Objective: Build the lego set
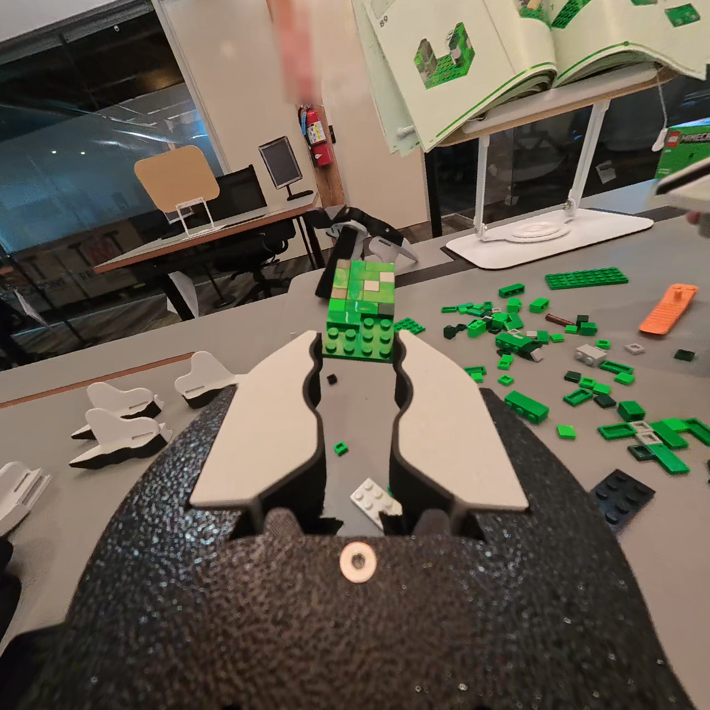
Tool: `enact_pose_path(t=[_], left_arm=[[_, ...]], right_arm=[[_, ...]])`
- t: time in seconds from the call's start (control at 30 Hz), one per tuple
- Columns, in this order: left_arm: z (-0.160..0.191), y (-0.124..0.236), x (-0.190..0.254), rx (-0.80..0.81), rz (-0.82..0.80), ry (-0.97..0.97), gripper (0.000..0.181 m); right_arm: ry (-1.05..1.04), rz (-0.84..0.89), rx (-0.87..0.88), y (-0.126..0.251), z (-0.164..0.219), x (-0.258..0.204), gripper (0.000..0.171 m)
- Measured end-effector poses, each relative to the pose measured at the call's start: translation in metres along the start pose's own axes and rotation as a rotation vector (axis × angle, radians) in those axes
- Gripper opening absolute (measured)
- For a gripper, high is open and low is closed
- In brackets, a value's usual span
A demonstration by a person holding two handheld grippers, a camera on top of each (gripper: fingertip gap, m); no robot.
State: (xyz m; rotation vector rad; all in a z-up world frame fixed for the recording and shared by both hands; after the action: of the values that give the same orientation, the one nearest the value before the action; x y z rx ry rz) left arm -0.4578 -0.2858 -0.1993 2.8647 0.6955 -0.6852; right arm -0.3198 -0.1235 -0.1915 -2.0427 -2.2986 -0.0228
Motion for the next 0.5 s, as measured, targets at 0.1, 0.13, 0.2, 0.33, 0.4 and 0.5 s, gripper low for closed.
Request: enact_pose_path(t=[0.1,0.13,0.2,0.33,0.4,0.5], left_arm=[[0.0,-0.006,0.008,-0.009,0.028,-0.056,0.034],[-0.001,-0.007,0.011,-0.009,0.041,-0.075,0.034],[-0.003,-0.008,0.016,-0.004,0.055,-0.104,0.034],[-0.005,-0.009,0.022,0.003,0.077,-0.138,0.034],[-0.005,-0.01,0.024,0.004,0.086,-0.147,0.034],[-0.006,-0.01,0.026,0.008,0.095,-0.139,0.034]], right_arm=[[-0.062,-0.015,-0.232,-0.012,0.012,0.008,0.009],[-0.131,-0.028,-0.327,-0.017,0.017,0.009,0.009],[-0.318,-0.071,-0.529,-0.025,0.026,0.006,0.009],[-0.557,-0.135,-0.88,-0.028,0.039,-0.014,0.008],[-0.537,-0.123,-1.037,-0.026,0.048,-0.019,0.005],[-0.482,-0.106,-1.221,-0.022,0.058,-0.024,0.013]])
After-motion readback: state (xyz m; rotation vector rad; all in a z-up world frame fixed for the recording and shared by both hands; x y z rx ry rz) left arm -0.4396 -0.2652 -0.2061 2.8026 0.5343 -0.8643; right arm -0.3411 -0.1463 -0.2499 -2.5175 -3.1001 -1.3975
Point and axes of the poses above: each gripper's, where its closed fingertips meet, y back along the fingers, z out of its underside, x = y × z across the jaws, the point moved 2 cm from there along y, back along the fingers, and after that the axes turned 13 degrees about -y, right-handed, at the moved point
